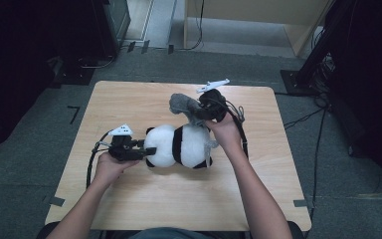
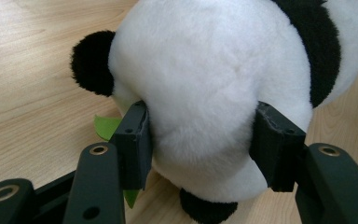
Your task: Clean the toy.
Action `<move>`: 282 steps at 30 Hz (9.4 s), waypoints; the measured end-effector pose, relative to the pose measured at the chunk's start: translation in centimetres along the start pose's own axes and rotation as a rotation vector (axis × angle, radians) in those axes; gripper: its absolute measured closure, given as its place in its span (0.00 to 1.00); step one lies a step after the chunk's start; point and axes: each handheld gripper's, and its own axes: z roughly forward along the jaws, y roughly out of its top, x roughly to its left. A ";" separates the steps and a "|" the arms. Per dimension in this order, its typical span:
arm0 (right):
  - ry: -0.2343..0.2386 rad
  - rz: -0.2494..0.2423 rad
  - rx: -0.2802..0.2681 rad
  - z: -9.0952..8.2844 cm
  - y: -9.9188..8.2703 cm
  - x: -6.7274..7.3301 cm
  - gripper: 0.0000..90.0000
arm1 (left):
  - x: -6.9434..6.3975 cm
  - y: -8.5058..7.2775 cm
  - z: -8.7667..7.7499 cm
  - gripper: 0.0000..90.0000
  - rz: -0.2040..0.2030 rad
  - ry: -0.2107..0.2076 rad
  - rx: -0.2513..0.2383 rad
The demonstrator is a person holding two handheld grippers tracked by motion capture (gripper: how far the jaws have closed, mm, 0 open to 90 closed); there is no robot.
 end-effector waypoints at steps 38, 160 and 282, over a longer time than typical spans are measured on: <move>0.063 -0.025 0.296 8.8 1.6 2.0 0.85 | -0.6 0.5 0.1 0.58 -0.007 0.036 0.035; -0.011 0.117 0.042 -4.1 -3.5 -0.9 0.84 | -0.3 0.7 0.0 0.58 -0.049 0.008 -0.015; -0.135 0.228 0.064 -3.7 -9.5 -4.0 0.82 | -1.1 -0.5 1.2 0.47 -0.026 0.022 -0.031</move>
